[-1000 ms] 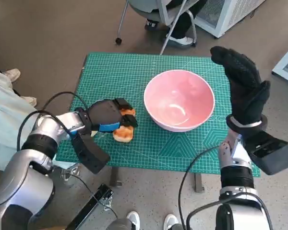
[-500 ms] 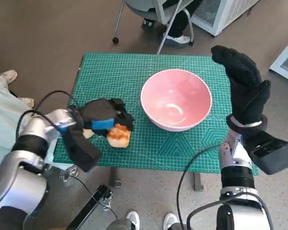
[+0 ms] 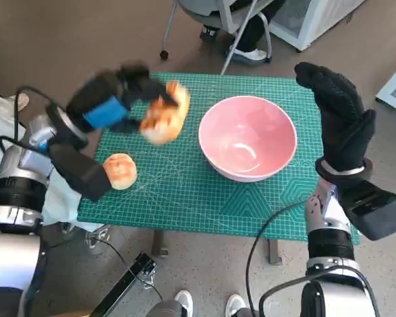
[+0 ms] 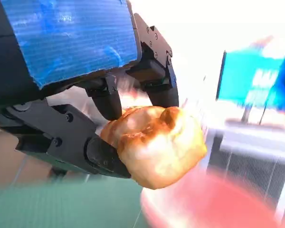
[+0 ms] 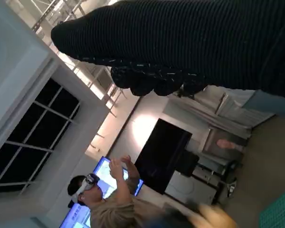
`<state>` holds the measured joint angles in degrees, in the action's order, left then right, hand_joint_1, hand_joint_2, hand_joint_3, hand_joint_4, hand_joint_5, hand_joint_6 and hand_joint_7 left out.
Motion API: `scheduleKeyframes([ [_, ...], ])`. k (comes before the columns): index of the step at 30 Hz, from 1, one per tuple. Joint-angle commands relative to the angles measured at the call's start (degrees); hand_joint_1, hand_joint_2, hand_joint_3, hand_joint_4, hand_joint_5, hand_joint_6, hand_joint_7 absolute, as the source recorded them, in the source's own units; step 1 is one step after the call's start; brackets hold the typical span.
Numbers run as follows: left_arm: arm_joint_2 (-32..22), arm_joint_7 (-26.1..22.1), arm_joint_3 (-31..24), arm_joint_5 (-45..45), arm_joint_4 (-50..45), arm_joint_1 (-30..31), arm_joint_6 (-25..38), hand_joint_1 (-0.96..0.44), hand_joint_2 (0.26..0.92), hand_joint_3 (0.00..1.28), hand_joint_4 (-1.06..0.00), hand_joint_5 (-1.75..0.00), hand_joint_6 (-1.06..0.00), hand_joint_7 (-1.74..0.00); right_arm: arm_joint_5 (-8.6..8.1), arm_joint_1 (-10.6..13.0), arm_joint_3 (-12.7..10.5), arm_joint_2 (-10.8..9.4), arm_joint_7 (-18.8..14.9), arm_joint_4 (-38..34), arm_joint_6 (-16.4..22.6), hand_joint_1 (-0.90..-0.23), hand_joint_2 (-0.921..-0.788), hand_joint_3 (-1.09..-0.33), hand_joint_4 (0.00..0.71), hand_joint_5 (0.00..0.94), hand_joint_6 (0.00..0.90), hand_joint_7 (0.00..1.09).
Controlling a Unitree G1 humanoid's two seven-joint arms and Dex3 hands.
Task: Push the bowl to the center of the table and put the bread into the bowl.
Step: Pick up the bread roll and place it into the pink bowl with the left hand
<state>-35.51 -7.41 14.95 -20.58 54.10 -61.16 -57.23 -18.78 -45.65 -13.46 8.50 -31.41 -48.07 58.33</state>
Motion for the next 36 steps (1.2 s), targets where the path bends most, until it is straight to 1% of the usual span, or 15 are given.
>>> scheduleKeyframes([
  [1,3.8,-1.6,-1.0,1.2,-4.3,-4.0,3.5,0.00,0.911,0.02,-0.70,-1.04,-0.76,-1.13,0.16,0.5,0.1,-0.1,0.2,-0.8,0.0,-0.597,-0.921,-0.728,0.327,0.000,0.005,0.81],
  [5,6.3,-2.8,-0.7,0.6,-2.3,-7.0,4.8,0.00,0.915,0.01,-0.70,-1.04,-0.76,-1.13,0.00,0.6,0.1,-0.2,0.1,-0.6,0.0,-0.597,-0.921,-0.728,0.328,0.000,0.003,0.81],
  [10,10.4,-1.8,1.0,-2.1,4.1,-11.0,5.0,0.00,0.920,0.06,-0.65,-1.11,-0.70,-1.18,0.10,1.0,0.2,-0.3,0.3,0.1,0.1,-0.597,-0.921,-0.728,0.328,0.000,0.001,0.81],
  [16,14.8,2.8,4.6,-7.9,10.8,-14.3,6.4,0.00,0.920,0.11,-0.59,-1.17,-0.64,-1.26,0.28,1.7,0.3,-0.2,0.6,0.9,0.2,-0.597,-0.921,-0.729,0.327,0.000,0.002,0.80],
  [20,17.2,6.2,7.7,-12.3,13.7,-15.7,9.2,0.00,0.920,0.12,-0.57,-1.19,-0.62,-1.27,0.43,2.3,0.3,-0.1,1.0,1.6,0.4,-0.597,-0.921,-0.731,0.327,0.000,0.001,0.80],
  [24,19.5,7.7,10.2,-15.3,16.1,-16.5,12.8,0.00,0.920,0.13,-0.57,-1.19,-0.62,-1.28,0.64,2.7,0.3,0.1,1.4,2.1,0.5,-0.596,-0.921,-0.739,0.328,0.000,0.000,0.79],
  [26,20.7,7.5,10.9,-16.1,17.2,-16.6,14.4,0.00,0.920,0.13,-0.57,-1.19,-0.62,-1.28,0.75,3.0,0.3,0.2,1.6,2.5,0.5,-0.595,-0.921,-0.742,0.328,0.000,0.000,0.79],
  [30,22.9,4.6,11.2,-15.7,19.2,-15.8,18.3,0.00,0.920,0.12,-0.58,-1.20,-0.61,-1.27,1.15,3.4,0.3,0.5,2.2,2.9,0.6,-0.595,-0.921,-0.746,0.327,0.000,0.000,0.79],
  [36,24.2,3.0,11.6,-15.6,20.5,-14.9,22.5,0.00,0.918,0.12,-0.58,-1.25,-0.61,-1.22,1.76,4.0,0.3,0.7,3.1,3.8,0.6,-0.594,-0.921,-0.762,0.327,0.000,0.001,0.79],
])
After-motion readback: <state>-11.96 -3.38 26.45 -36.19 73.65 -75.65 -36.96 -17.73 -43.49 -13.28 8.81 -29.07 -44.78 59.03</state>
